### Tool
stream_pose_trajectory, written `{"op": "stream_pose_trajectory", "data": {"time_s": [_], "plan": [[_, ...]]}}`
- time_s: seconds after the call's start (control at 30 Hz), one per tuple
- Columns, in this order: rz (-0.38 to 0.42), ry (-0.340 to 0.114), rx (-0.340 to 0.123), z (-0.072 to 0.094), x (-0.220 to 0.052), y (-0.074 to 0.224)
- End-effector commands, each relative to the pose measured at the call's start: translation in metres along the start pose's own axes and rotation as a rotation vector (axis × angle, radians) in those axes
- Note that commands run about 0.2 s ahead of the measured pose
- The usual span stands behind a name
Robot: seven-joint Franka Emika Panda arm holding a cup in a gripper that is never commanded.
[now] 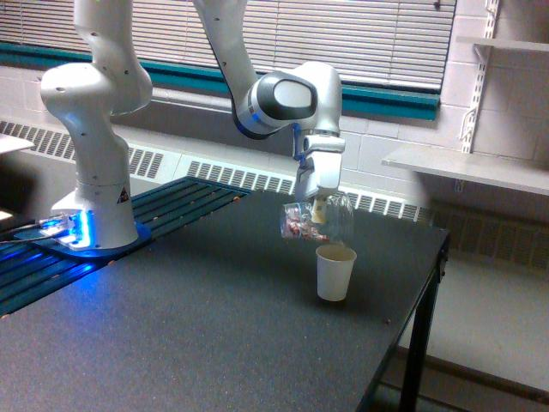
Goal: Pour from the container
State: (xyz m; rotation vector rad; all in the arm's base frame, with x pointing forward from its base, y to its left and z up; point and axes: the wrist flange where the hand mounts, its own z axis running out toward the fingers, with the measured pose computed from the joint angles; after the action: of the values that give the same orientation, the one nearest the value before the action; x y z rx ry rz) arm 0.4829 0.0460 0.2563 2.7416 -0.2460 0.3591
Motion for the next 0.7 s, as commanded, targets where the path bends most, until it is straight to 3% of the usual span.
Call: {"op": "stream_pose_trajectory", "data": {"time_s": [0.03,0.7], "plan": [[-0.059,0.003,-0.019,-0.003,0.002,-0.004],[-0.148,-0.016,-0.066,0.004,-0.001,-0.022]]}}
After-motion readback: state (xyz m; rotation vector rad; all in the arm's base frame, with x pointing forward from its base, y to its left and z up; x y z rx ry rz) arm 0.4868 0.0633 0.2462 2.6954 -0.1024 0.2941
